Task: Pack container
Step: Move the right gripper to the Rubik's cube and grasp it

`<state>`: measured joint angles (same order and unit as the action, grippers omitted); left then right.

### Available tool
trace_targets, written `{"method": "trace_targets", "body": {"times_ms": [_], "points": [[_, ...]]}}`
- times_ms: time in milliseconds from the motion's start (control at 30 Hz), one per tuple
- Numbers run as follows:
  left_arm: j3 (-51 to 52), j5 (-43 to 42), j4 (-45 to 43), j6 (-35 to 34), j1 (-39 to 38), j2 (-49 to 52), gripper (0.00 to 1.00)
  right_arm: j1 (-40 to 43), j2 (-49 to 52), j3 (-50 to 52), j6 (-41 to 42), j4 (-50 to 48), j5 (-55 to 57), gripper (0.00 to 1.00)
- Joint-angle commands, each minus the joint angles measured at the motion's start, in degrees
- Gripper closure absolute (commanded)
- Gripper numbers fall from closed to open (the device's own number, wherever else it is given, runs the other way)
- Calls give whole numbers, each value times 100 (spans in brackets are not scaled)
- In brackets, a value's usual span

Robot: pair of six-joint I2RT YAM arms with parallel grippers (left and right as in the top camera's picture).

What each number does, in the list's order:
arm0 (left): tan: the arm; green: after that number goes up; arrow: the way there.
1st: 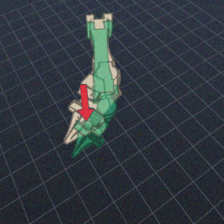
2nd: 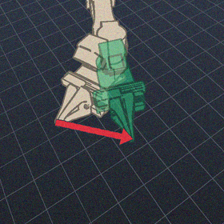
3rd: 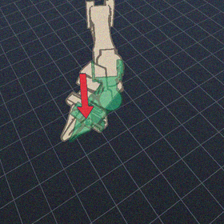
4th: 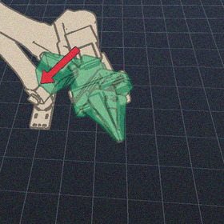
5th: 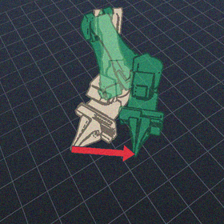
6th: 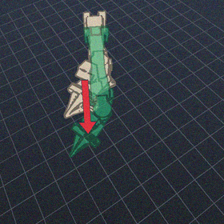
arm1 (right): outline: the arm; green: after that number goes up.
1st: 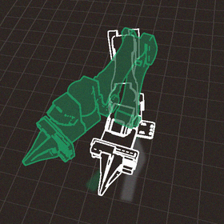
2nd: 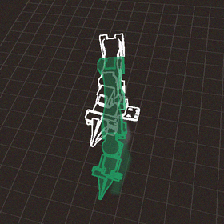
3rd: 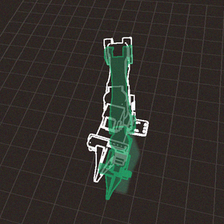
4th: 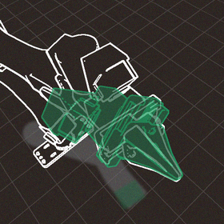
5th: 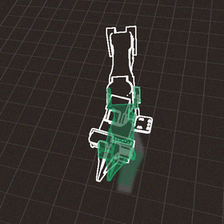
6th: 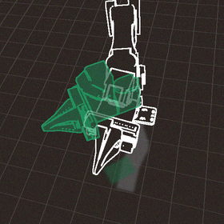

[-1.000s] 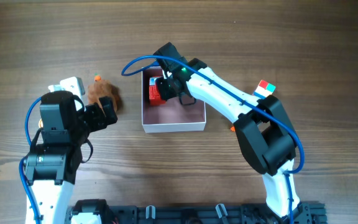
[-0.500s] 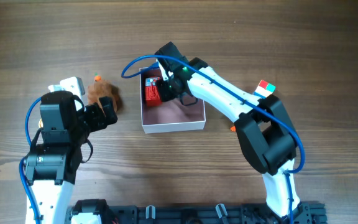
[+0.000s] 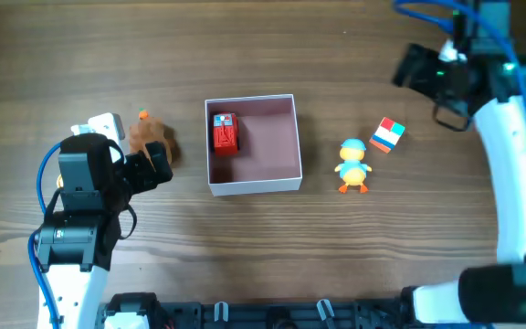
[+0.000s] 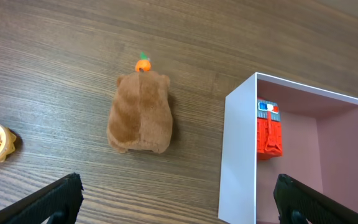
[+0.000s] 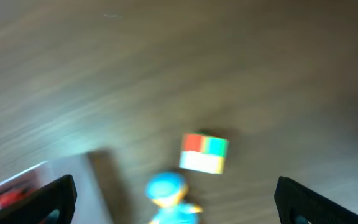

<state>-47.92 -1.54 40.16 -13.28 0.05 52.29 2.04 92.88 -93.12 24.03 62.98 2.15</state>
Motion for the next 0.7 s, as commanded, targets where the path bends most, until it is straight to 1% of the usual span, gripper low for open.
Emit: {"method": "trace_targets", "body": {"times_ms": [0, 100, 200, 300, 533, 567, 633, 667], "points": [[-116, 31, -2, -50, -26, 22, 0, 363, 688, 649, 315, -31, -205, 0], [-116, 31, -2, -50, -26, 22, 0, 278, 1279, 944, 302, -186, -221, 0], [-116, 31, 0, -50, -26, 22, 0, 70, 1908, 946, 315, -407, -221, 0], [-116, 31, -2, -50, -26, 22, 0, -37, 2308, 946, 457, -555, -225, 0], [-116, 31, 2, -50, -26, 22, 0, -37, 2413, 949, 442, -721, -330, 2], [-116, 33, 2, -50, -26, 22, 0, -37, 2413, 949, 444, -717, -330, 6], [-116, 31, 2, -50, -26, 22, 0, -37, 2413, 949, 446, -719, -330, 26], [-116, 33, 2, -50, -26, 22, 0, -37, 2413, 949, 446, -723, -330, 31]]}}
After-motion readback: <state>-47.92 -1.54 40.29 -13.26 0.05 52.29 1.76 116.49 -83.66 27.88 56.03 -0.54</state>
